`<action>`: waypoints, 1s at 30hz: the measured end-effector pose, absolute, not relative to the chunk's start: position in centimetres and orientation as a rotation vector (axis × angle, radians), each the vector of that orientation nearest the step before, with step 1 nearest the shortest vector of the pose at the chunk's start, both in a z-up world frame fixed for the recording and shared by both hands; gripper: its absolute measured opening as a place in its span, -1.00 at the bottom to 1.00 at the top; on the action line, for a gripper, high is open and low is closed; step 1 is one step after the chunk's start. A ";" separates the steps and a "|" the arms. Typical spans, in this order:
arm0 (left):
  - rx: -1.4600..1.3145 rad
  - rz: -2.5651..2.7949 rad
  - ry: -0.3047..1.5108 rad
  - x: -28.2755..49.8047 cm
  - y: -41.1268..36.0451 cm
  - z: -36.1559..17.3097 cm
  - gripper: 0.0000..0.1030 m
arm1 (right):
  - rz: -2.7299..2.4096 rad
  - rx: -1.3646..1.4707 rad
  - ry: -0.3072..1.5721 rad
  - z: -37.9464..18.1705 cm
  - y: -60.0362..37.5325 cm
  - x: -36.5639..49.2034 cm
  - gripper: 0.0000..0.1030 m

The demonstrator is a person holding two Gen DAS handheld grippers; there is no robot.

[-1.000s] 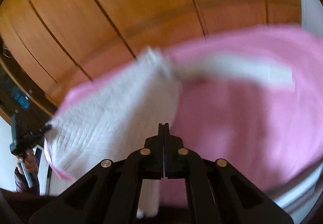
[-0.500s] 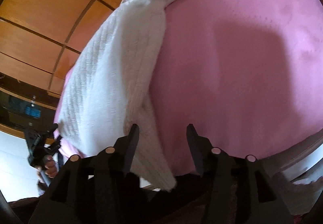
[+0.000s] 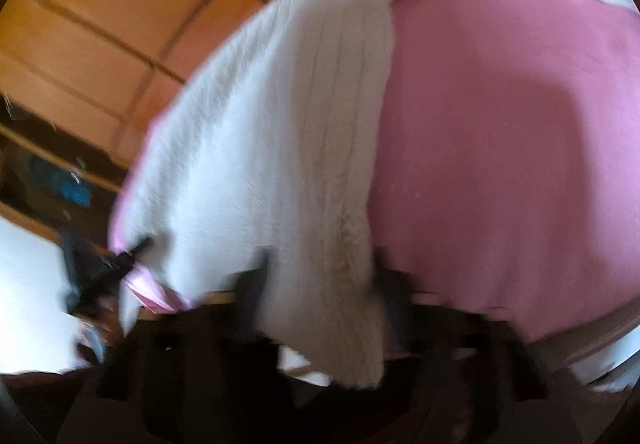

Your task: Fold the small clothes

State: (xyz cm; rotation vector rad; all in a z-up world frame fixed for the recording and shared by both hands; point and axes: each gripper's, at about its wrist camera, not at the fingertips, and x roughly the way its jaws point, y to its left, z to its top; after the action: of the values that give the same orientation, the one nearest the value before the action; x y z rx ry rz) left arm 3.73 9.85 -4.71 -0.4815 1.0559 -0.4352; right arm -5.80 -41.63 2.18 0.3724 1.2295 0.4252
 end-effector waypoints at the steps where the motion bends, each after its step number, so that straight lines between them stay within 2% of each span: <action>1: -0.480 -0.445 1.046 3.5 9.7 -4.2 -0.89 | 0.442 0.357 1.214 2.9 -41.3 -5.7 -0.86; 6: -0.535 -0.624 0.952 1.8 9.8 0.8 -0.91 | 0.603 0.380 0.920 13.4 -43.7 -6.4 -0.89; 8: -0.523 -0.681 0.925 0.7 9.5 2.5 -0.91 | 0.596 0.368 0.867 15.4 -45.7 -6.8 -0.89; 10: -0.485 -0.698 0.957 -0.1 8.6 2.1 -0.91 | 0.498 0.258 0.933 14.2 -47.0 -6.6 -0.89; 14: -0.446 -0.624 1.103 0.0 7.2 -2.3 -0.89 | 0.310 0.184 1.185 6.6 -48.1 -6.0 -0.89; 15: -0.460 -0.571 1.139 0.3 7.4 -3.5 -0.86 | 0.290 0.184 1.219 5.1 -47.9 -6.2 -0.87; 16: -0.484 -0.557 1.154 0.6 7.7 -4.0 -0.62 | 0.282 0.202 1.231 4.5 -47.7 -6.2 -0.85; 17: -0.516 -0.545 1.154 0.8 8.2 -4.3 -0.49 | 0.277 0.214 1.233 4.1 -47.6 -6.2 -0.77; 18: -0.551 -0.500 1.127 1.1 9.4 -4.2 -0.20 | 0.257 0.206 1.221 4.1 -47.3 -6.2 -0.59; 19: -0.568 -0.464 1.101 1.3 10.4 -3.9 -0.01 | 0.238 0.201 1.199 4.5 -47.1 -6.3 -0.38; 20: -0.584 -0.421 1.073 1.7 11.5 -3.5 0.01 | 0.230 0.200 1.183 4.9 -47.1 -6.4 -0.07; 23: -0.632 -0.263 1.004 3.4 15.7 -2.6 0.01 | 0.215 0.174 1.103 7.2 -46.8 -5.8 -0.03; 27: -0.643 -0.058 0.927 6.7 20.2 -1.6 0.01 | 0.286 0.166 1.028 9.4 -45.2 -5.3 0.16; 30: -0.679 0.026 0.903 9.6 22.8 -1.7 0.16 | 0.366 0.148 1.036 9.0 -42.2 -4.8 0.27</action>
State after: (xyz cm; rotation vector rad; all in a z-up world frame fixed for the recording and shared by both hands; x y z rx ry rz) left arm 9.65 22.82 -1.71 -0.6786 0.9027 0.0256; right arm -4.80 -42.21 9.02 0.1475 1.0364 0.3658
